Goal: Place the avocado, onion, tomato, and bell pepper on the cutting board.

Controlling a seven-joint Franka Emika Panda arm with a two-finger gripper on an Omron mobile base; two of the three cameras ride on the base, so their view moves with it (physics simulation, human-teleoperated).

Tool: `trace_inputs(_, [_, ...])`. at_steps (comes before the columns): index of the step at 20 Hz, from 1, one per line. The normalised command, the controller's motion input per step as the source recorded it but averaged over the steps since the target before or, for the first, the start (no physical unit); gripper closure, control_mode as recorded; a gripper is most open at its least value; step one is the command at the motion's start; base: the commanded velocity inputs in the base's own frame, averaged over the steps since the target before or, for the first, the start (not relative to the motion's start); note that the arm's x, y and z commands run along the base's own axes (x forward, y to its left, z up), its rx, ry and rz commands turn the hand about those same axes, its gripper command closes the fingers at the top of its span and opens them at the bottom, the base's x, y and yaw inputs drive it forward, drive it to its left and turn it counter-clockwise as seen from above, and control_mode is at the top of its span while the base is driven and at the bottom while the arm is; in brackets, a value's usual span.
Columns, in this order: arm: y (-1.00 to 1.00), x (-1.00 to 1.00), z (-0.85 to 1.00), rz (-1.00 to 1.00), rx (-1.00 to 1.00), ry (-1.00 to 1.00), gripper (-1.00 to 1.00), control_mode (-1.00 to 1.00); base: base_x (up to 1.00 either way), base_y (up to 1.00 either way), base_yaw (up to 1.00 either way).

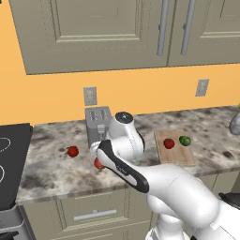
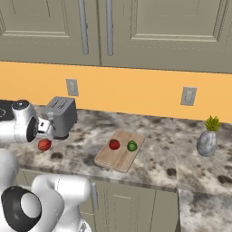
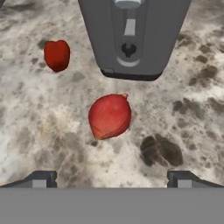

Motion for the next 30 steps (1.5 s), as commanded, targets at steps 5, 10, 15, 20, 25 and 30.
trace_inputs(5, [0.11,0.18,-0.29,-0.05,0.0,0.0,-1.0,-1.0,0.0,0.0,0.0])
trace_inputs(10, [0.14,0.21,-0.2,-0.06,0.0,0.0,-1.0,-1.0,0.0,0.0,0.0])
trace_inputs(15, [0.2,0.29,-0.24,-0.07,-0.01,0.0,-1.0,-1.0,0.0,0.0,0.0])
trace_inputs(20, [0.17,0.33,-0.29,-0.08,0.0,0.0,-1.0,-1.0,0.0,0.0,0.0])
trace_inputs(25, [0.05,0.38,-0.28,-0.08,0.0,0.0,-1.0,-1.0,0.0,0.0,0.0])
trace_inputs(30, [0.06,0.42,-0.3,-0.09,0.0,0.02,-1.0,-1.0,0.0,0.0,0.0])
